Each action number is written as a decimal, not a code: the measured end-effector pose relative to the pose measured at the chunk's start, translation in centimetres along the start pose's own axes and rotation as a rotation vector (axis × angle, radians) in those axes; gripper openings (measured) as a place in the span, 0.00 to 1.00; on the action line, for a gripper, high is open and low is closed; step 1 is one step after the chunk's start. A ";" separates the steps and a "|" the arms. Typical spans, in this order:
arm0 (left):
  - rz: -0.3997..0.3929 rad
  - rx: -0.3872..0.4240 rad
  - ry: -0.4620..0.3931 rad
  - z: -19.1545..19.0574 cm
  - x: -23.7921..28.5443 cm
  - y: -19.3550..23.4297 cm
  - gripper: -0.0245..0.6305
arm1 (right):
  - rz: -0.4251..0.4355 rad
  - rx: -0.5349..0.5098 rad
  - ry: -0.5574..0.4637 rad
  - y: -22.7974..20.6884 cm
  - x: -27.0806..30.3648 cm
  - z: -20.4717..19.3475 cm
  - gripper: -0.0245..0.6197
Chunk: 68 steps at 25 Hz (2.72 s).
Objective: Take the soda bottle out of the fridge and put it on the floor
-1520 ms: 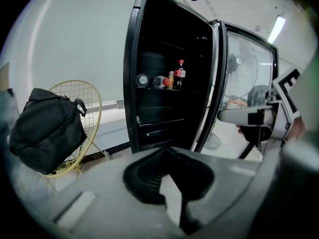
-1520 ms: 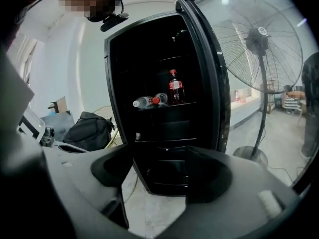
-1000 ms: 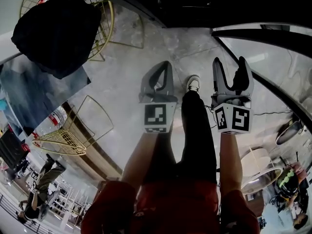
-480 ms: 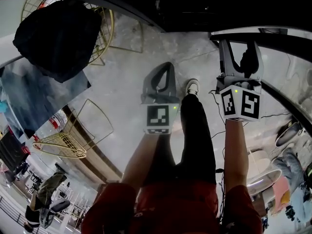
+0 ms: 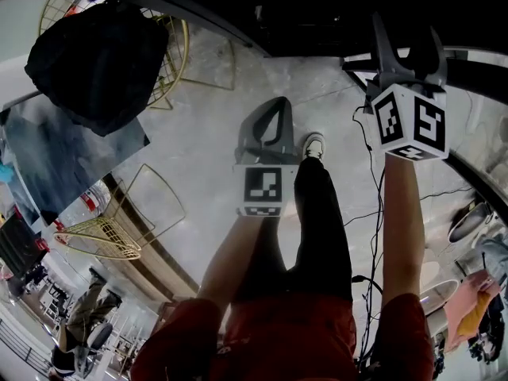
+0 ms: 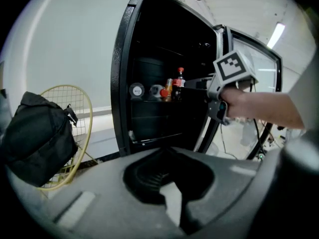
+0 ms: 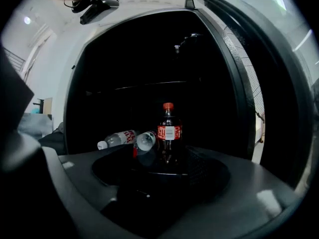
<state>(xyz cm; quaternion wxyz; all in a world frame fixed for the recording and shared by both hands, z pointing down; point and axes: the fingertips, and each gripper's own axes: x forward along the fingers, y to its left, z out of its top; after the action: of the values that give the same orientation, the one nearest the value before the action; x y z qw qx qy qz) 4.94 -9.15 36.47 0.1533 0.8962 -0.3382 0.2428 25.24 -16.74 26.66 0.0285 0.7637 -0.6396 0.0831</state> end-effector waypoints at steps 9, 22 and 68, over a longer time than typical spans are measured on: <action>0.004 -0.033 -0.001 0.4 0.3 -0.3 0.04 | -0.038 0.028 0.013 -1.3 5.2 1.3 0.52; -0.021 -0.023 0.003 0.3 0.7 -1.1 0.04 | -0.048 -0.014 0.021 -2.6 10.4 2.9 0.55; 0.005 -0.035 0.007 -0.7 0.2 -0.3 0.04 | 0.010 -0.047 0.051 -2.6 8.4 2.1 0.50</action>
<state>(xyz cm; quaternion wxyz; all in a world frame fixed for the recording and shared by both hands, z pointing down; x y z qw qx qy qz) 5.03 -8.73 37.09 0.1698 0.8917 -0.3439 0.2404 29.43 -24.73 26.16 0.0622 0.7572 -0.6443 0.0878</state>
